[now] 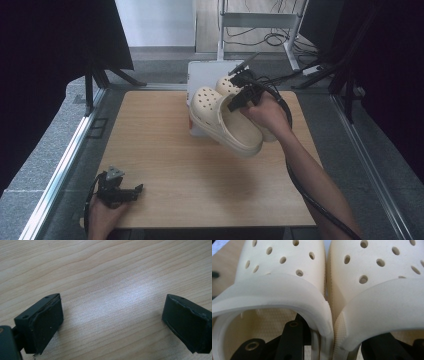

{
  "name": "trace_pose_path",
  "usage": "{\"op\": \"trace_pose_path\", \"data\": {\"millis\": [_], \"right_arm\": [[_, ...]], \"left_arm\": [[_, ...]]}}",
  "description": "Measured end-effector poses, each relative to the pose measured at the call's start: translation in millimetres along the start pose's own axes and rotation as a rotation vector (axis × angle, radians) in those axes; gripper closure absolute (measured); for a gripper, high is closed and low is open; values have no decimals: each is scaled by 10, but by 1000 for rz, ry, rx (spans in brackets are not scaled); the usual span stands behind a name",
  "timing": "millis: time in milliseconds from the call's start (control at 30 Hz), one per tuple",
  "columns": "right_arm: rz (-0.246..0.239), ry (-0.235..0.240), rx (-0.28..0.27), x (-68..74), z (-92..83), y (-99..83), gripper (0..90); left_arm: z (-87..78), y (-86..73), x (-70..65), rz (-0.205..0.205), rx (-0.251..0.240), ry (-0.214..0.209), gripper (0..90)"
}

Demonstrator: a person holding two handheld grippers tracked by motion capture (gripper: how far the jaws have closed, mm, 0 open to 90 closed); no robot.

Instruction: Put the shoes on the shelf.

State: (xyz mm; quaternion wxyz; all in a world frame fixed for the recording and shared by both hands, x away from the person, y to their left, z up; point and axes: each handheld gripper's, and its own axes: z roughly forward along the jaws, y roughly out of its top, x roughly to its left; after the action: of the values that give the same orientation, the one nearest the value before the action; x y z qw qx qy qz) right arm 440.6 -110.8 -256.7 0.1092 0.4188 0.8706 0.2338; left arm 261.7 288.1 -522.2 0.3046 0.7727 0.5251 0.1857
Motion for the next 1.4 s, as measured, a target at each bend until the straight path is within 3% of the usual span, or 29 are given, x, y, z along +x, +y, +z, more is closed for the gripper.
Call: {"op": "trace_pose_path", "data": {"millis": [433,633,1400], "right_arm": [[152,-88,-5,-207,326,503,652],[237,-96,-16,-276,444,702,650],[408,-149,-53,-633,853,1266,647]], "left_arm": [[-1,-1,1,1,2,-3,33],[-1,1,3,2,3,-6,33],[6,8,9,8,2,-12,34]]}}
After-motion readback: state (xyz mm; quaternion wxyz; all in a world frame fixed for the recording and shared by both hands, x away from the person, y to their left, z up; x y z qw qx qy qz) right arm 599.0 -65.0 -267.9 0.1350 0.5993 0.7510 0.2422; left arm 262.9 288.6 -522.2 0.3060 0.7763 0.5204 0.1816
